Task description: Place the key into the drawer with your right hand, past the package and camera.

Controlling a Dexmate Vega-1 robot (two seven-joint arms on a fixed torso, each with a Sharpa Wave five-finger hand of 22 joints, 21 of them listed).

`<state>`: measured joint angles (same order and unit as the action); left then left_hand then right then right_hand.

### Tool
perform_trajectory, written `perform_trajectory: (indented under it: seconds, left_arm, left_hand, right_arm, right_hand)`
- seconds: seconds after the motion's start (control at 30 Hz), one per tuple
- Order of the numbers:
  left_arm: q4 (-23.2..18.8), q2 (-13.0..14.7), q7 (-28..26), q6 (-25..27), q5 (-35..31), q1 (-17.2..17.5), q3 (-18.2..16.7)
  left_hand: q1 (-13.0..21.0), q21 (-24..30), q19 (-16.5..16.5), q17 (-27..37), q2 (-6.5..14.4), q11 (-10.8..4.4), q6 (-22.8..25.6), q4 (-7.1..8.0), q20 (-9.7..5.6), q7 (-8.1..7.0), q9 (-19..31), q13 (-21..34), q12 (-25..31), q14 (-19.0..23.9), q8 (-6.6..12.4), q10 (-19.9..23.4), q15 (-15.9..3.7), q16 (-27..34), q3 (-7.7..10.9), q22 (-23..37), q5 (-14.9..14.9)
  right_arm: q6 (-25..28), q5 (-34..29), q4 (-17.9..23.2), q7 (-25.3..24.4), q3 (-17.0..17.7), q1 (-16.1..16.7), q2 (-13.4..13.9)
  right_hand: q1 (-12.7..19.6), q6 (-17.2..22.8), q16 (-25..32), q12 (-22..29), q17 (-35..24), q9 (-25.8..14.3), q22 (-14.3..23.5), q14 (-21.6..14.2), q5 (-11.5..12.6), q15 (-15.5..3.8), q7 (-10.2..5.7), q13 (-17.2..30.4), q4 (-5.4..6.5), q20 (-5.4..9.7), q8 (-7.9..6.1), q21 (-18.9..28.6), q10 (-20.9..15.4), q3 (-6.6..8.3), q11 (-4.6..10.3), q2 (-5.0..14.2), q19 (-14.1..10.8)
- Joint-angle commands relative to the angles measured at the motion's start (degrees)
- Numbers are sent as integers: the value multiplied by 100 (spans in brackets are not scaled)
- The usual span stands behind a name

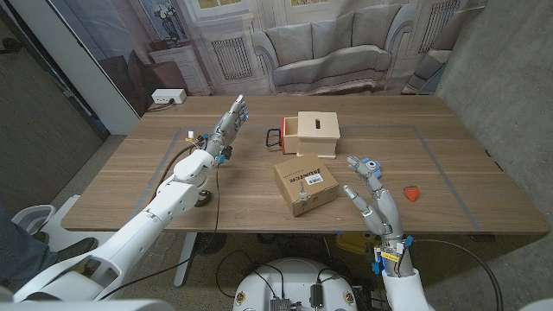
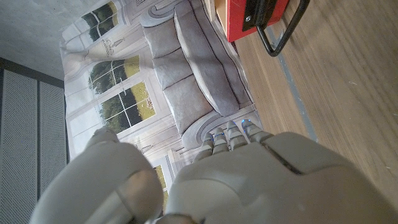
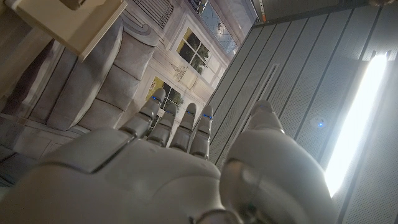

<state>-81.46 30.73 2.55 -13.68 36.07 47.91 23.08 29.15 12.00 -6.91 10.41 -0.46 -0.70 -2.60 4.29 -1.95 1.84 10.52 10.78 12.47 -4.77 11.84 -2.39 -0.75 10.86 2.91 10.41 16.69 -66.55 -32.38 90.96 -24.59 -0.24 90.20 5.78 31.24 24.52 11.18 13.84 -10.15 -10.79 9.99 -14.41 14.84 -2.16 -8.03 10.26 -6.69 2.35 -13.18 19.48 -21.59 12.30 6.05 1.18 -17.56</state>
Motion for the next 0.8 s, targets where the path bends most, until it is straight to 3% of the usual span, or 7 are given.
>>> perform_trajectory:
  seconds: [0.03,0.5,0.8]
  left_arm:
    - [-139,64,-31,45,-62,14,6]
    - [-244,91,-109,116,-135,10,36]
    - [-237,61,-137,81,-158,26,48]
  left_hand:
    - [41,-12,-12,15,17,-14,36,0,-102,2,33,14,-26,14,-2,7,17,13,-39,13,-16]
    - [47,-13,-13,16,22,-4,40,2,-95,-1,33,14,-33,17,-8,6,20,10,-55,14,-19]
    - [50,-16,-20,16,25,-20,49,3,-89,4,33,14,-33,16,-9,16,22,8,-64,14,-21]
  right_arm:
    - [343,-1566,342,-1261,267,202,-163]
    - [1707,-2483,735,-3241,-587,231,1046]
    - [2965,-2483,1151,-3816,-1254,258,2019]
  right_hand:
    - [86,29,12,35,-8,-29,31,-76,30,-309,-63,12,-54,407,-9,-23,-95,22,27,18,-81]
    - [459,286,11,29,-1,-34,32,-275,95,-486,-268,9,-223,507,-40,-54,-230,155,205,61,-249]
    - [659,365,-2,20,2,-41,29,-330,135,-568,-351,10,-293,562,-41,-78,-273,211,271,41,-305]
